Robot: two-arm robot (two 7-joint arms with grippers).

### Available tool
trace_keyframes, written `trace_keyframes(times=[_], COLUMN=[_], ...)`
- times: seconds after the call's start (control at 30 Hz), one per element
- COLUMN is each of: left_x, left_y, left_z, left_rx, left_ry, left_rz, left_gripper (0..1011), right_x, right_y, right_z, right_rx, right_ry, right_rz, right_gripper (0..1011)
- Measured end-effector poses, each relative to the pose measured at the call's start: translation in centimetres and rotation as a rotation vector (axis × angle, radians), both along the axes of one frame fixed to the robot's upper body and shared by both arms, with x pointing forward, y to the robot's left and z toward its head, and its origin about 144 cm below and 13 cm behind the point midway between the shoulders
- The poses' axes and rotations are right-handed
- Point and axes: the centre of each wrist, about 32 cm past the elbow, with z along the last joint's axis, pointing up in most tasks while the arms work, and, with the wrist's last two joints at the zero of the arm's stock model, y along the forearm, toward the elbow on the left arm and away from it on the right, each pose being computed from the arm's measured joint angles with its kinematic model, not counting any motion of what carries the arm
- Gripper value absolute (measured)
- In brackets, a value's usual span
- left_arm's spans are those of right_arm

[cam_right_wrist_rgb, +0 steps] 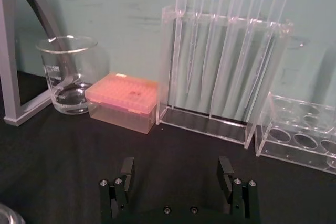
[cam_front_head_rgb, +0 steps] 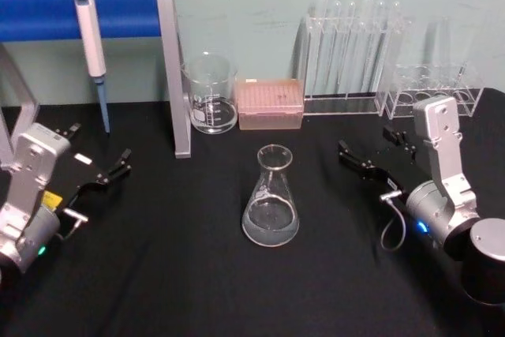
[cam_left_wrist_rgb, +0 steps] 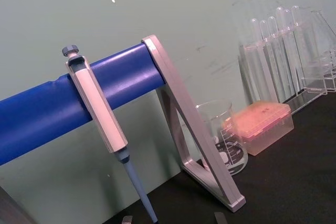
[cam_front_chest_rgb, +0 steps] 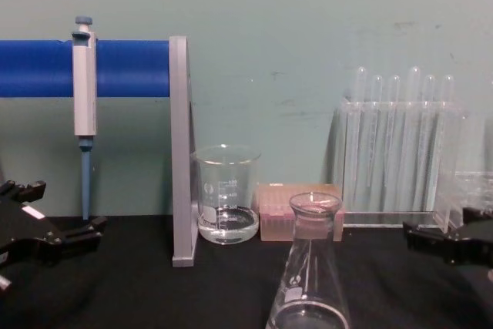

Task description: Grasp the erlenmeyer flask with one hand, shake it three times, then place it back.

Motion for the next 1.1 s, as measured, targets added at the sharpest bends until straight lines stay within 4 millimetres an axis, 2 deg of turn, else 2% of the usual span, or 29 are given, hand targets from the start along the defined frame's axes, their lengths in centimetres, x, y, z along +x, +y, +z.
trace_keyframes(times=[1.1], left_x=[0.0], left_y=[0.0], left_z=[0.0], left_rx=[0.0], left_ry=[0.0], left_rz=[0.0], left_gripper=[1001], right_x=[-0.46], right_y=[-0.12], right_z=[-0.54], right_rx=[-0.039], right_ry=[0.026], right_rz=[0.016], right_gripper=[1003])
